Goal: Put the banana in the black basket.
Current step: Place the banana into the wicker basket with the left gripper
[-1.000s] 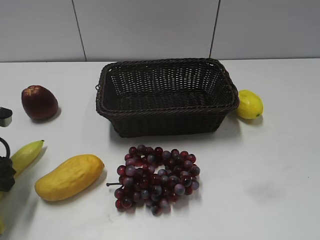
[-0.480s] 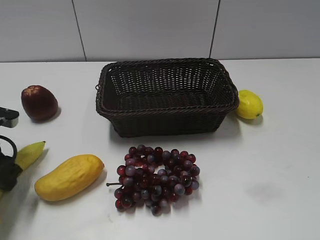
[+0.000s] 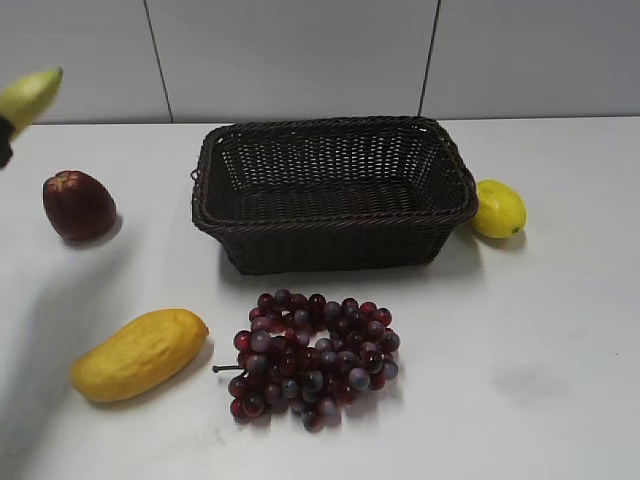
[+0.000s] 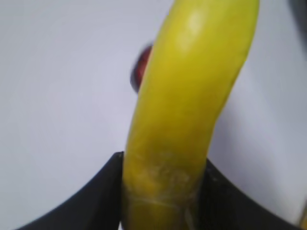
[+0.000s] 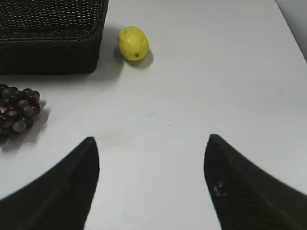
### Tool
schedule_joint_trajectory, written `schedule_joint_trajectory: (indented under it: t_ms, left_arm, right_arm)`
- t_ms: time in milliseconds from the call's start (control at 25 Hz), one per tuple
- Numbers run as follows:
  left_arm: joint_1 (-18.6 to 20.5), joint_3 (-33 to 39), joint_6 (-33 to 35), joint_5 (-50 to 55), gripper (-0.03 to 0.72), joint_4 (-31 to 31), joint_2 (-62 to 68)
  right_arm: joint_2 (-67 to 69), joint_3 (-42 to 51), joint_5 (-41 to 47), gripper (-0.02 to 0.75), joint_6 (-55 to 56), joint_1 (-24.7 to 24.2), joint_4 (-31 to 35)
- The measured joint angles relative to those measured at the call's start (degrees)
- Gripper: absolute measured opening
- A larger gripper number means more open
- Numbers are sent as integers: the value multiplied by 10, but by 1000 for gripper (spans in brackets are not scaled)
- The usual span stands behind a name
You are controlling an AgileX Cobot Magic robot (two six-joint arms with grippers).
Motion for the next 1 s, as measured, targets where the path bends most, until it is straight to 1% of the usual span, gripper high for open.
schedule_joint_trajectory:
  t_ms: [80,160,320,440,520,640,760,880,1000]
  left_arm:
    - [-1,-57,8,-9,402,-18,-1]
    - [-6,-95,14,-25,402,-25,-1]
    - [-46,-144,29,-95,402,-30,4]
    - [-97,-152,35,-166,402,-26,19]
    - [-141,-152,36,-216,402,-19,38]
    - [-195,-152,37,-290,402,-18,74]
    - [-241,-152,38,-365,402,-20,115]
    - [-276,-152,38,-413,402,-21,163]
    - [-297,-152,39,-424,402,-29,208]
  right_arm:
    - [0,0,0,519,0,0,0]
    - [0,0,0,519,0,0,0]
    - [0,0,0,519,0,0,0]
    - [0,0,0,519,0,0,0]
    - [0,0,0,519,0,0,0]
    - [0,0,0,519,0,0,0]
    - [0,0,0,519,0,0,0]
    - [0,0,0,519,0,0,0]
    - [0,0,0,519,0,0,0]
